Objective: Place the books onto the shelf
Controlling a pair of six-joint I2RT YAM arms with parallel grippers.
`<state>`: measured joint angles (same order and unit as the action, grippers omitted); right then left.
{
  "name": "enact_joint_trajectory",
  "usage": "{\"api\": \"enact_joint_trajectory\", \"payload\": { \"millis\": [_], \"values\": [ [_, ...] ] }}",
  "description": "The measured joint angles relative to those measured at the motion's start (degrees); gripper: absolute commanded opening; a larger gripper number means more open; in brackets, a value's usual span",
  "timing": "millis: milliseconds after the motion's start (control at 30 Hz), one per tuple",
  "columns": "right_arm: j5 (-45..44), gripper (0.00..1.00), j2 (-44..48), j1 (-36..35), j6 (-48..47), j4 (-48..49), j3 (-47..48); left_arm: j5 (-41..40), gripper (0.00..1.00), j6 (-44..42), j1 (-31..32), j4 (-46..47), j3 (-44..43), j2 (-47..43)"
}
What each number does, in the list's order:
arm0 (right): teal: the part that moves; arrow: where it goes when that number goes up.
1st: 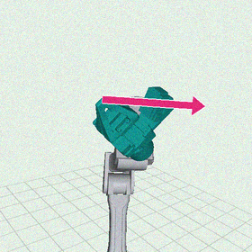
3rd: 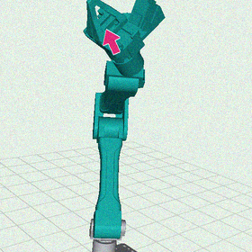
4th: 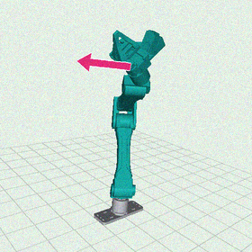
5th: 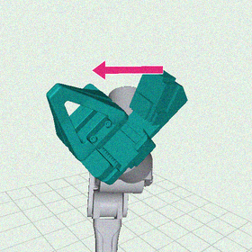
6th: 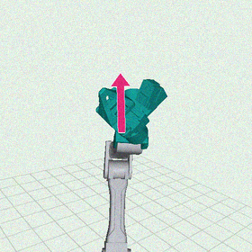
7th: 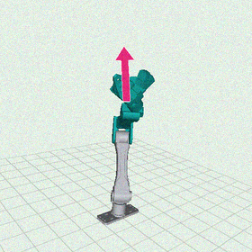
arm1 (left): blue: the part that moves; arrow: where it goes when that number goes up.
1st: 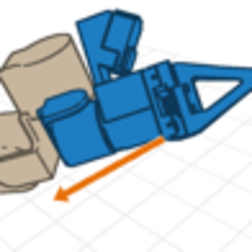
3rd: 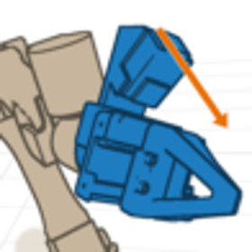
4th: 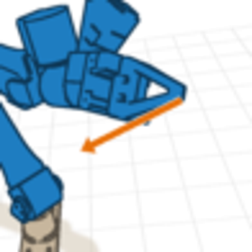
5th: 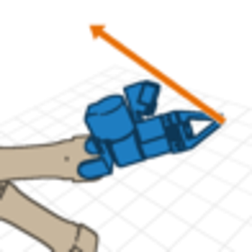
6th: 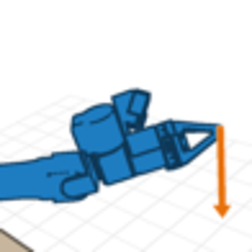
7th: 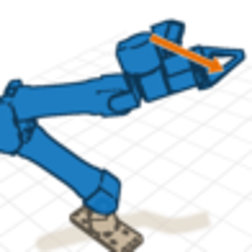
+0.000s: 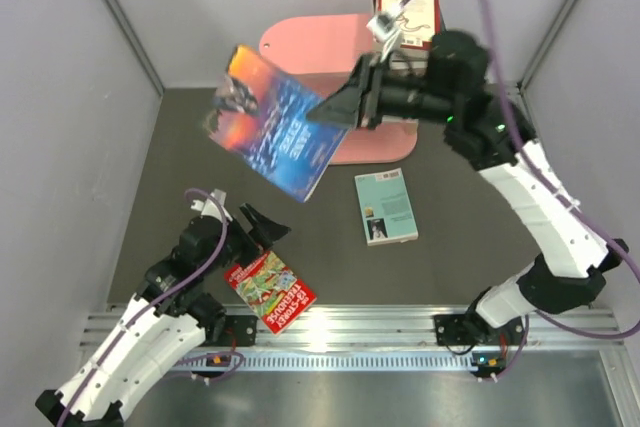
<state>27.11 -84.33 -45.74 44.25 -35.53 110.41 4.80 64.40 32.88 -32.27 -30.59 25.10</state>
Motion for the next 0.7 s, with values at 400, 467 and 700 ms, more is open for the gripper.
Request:
{"api": "enact_joint_trajectory", "payload": {
  "millis": [400,467,700],
  "values": [
    [10.1,0.00,-12.9,31.8,26.9,32.2,24.7,0.3,0.93,0.8,0.1,-3.4,0.4,5.4],
    [7.3,0.00,-16.5,34.1,31.1,35.2,24.8,0.3,0.93,0.6,0.1,-3.4,-0.1,6.4],
    [-5.2,0.00,-24.1,36.2,38.3,31.5,24.4,0.5,0.92,0.6,0.1,-3.4,-0.7,6.6]
  ]
}}
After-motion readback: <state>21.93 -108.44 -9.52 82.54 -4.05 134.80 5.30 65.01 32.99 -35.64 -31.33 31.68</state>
